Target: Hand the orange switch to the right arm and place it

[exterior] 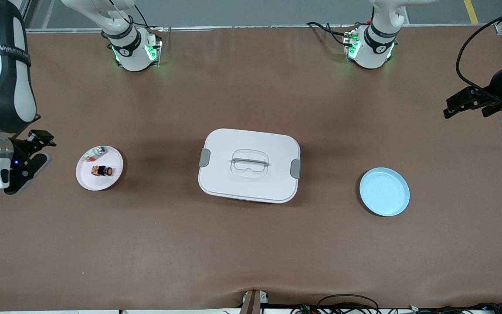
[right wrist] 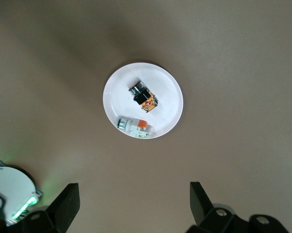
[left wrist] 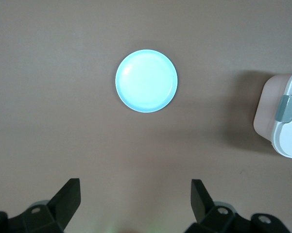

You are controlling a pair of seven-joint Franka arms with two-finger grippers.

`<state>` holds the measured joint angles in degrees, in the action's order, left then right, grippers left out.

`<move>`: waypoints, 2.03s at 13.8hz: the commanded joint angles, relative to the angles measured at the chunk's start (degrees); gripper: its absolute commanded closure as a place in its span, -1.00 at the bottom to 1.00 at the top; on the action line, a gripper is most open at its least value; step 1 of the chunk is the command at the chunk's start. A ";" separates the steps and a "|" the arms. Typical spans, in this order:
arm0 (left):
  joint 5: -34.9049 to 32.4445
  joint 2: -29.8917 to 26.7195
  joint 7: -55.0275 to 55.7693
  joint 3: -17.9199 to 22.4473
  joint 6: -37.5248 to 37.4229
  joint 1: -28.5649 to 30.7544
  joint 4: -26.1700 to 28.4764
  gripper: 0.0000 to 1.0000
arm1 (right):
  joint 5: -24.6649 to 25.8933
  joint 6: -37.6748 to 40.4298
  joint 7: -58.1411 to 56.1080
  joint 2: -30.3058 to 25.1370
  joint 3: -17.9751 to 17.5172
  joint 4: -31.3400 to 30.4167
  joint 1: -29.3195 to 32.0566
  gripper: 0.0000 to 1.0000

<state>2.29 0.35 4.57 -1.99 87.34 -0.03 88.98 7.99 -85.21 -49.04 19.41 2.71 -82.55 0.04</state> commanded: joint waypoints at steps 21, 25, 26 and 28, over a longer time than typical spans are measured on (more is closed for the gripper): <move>-0.27 -0.52 0.00 -0.04 0.02 -0.06 -0.47 -1.00 | -15.36 11.89 32.87 -3.15 0.36 14.43 8.74 -1.00; -0.18 -0.52 0.09 -0.04 0.02 0.03 -0.39 -1.00 | -15.73 9.45 33.83 -3.50 0.19 13.99 8.40 -1.00; -0.18 -0.52 0.09 -0.04 0.02 0.12 -0.39 -1.00 | -15.03 9.45 36.71 -3.76 -0.07 13.99 7.44 -1.00; -0.18 -0.52 0.18 -0.04 0.02 0.12 -0.39 -1.00 | -12.85 9.45 44.09 -4.38 0.01 13.99 4.02 -1.00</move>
<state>2.29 0.34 4.56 -1.98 87.35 0.01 88.69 -6.49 -75.50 -11.00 16.69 2.92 -67.59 6.92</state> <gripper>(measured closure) 0.000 0.000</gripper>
